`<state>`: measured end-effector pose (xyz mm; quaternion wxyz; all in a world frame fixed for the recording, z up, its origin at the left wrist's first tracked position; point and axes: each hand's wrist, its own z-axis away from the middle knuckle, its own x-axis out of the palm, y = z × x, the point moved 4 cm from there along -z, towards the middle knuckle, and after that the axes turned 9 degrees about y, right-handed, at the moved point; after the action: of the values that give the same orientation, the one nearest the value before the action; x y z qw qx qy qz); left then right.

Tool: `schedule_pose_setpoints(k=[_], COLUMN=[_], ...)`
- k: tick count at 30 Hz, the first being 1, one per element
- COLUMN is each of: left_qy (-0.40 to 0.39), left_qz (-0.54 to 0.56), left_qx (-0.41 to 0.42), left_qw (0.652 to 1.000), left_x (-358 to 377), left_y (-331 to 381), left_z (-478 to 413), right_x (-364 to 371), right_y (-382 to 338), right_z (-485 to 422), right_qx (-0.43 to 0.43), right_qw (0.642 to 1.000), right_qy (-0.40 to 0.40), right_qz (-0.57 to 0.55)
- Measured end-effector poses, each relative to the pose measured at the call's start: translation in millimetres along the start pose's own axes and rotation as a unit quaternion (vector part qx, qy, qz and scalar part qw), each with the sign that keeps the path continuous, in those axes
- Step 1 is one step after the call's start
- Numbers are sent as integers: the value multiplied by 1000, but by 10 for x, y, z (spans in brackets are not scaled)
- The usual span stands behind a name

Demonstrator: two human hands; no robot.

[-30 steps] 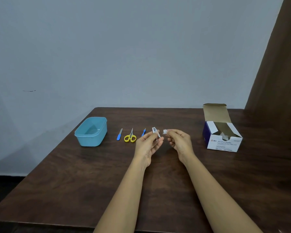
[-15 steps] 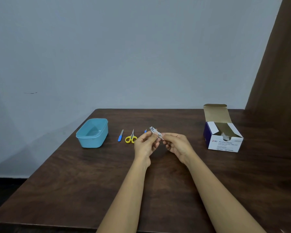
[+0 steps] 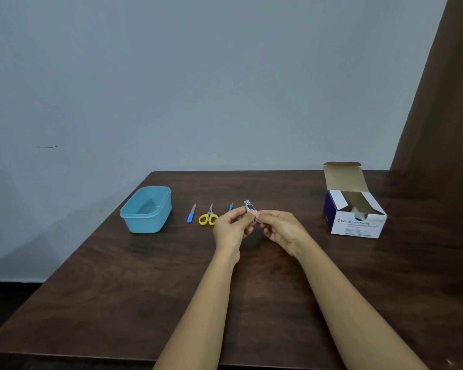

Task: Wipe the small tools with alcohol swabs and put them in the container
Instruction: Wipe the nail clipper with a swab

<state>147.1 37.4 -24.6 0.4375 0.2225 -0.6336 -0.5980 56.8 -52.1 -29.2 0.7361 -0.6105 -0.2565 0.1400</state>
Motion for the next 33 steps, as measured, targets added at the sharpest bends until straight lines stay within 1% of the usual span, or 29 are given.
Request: schedule_pose_setpoints(k=[3,5,9,14,18,22,25,30,33], left_qy=[-8,-11,-41,-87,-106,-107,-104,-81,-84], left_qz=[-34,-62,-109,-174,-219,-278,-280,-231,-232], left_qx=[13,19,22,32,67,89,109,126,143], left_qw=[999,998,993,980,968,951,948,961,958], left_x=[11,11,18,67,89,95,98,97,105], left_y=[-15,-19,-36,-55,-55,-66,-77,-115,-130], left_z=[-11,-15,-11,30,59,48,49,71,82], right_x=[-4,-17,-108,-178,-205,-195,-190,-204,-199], right_y=[-6,-3,-42,-73,-63,-66,-76,-58,-31], right_z=[-15,-29,-30,0,-8,-12,14,22,34], right_qx=[-15,-19,-19,3,28,26,19,-2,-23], right_qw=[998,997,995,987,983,984,985,979,979], right_qy=[12,30,97,143,161,159,152,140,145], right_qz=[59,69,26,-70,-87,-74,-84,-152,-139])
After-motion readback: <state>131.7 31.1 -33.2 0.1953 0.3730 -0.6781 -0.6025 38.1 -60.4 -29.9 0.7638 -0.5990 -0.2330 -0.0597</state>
